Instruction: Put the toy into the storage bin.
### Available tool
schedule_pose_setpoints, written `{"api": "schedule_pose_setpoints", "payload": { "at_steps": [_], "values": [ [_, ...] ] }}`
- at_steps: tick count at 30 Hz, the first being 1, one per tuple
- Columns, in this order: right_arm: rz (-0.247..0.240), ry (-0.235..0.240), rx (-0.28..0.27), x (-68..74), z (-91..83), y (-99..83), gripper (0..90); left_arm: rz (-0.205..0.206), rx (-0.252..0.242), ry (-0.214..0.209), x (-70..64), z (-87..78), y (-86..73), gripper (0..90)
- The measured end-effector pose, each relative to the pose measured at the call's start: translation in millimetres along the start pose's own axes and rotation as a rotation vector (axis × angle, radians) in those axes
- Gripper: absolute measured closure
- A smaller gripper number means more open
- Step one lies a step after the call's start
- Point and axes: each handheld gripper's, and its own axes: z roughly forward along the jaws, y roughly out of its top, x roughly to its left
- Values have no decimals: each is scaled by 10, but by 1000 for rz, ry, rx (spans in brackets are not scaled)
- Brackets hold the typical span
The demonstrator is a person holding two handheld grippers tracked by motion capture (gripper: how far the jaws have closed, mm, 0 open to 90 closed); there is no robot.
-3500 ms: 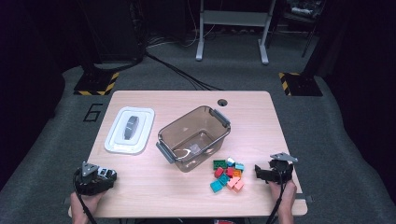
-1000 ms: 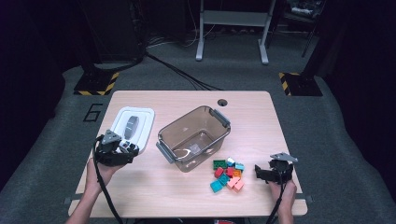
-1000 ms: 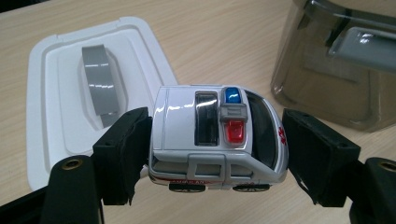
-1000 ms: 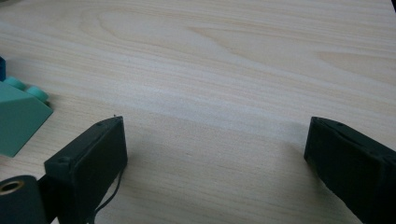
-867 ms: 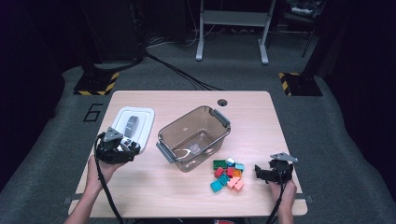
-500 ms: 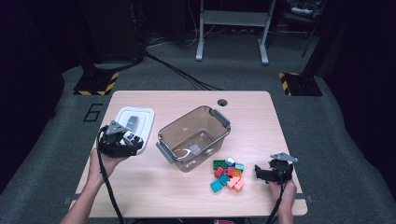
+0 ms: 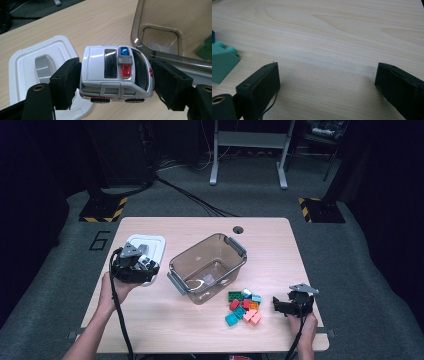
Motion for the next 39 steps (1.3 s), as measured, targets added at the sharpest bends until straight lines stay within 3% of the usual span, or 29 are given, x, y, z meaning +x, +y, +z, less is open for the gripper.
{"api": "schedule_pose_setpoints", "payload": {
  "at_steps": [19, 33, 39],
  "values": [
    [0, 0, 0, 1, -1, -1, 53, 58, -6, -73, -205, 39, 256, 257],
    [0, 0, 0, 1, -1, -1, 54, 75, -19, -147, -477, 180, 377, 256],
    [0, 0, -1, 1, -2, -1, 55, 89, -4, -181, -605, 260, 396, 256]
  ]
}}
